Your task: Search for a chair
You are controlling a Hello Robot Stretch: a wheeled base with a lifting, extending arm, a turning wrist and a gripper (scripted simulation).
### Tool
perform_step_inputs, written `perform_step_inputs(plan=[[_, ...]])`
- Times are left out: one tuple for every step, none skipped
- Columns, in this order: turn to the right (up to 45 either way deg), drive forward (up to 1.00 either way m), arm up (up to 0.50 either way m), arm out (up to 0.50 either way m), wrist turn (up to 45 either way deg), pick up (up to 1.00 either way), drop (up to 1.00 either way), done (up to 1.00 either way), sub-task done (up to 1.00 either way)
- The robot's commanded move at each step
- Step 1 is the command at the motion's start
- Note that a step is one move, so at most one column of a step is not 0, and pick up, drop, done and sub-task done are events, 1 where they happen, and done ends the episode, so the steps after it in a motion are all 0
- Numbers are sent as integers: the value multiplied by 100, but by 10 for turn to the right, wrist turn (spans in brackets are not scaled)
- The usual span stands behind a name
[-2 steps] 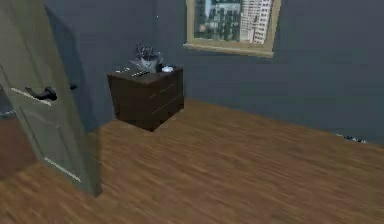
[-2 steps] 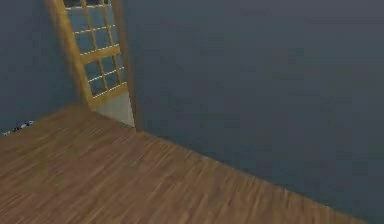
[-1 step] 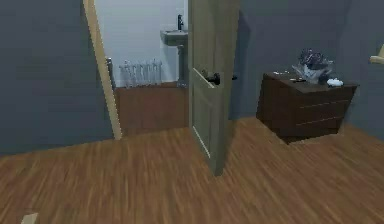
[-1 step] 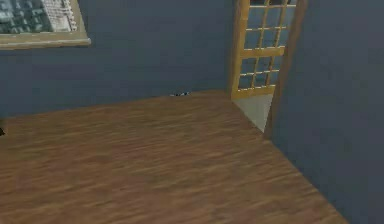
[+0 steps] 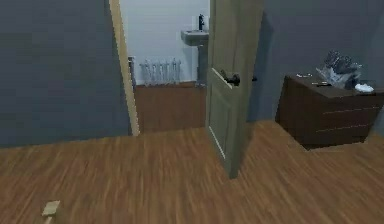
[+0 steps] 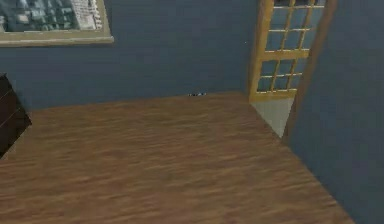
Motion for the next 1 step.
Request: perform_step_inputs(plan=[[0,100,0,0,0,0,0,0,0]])
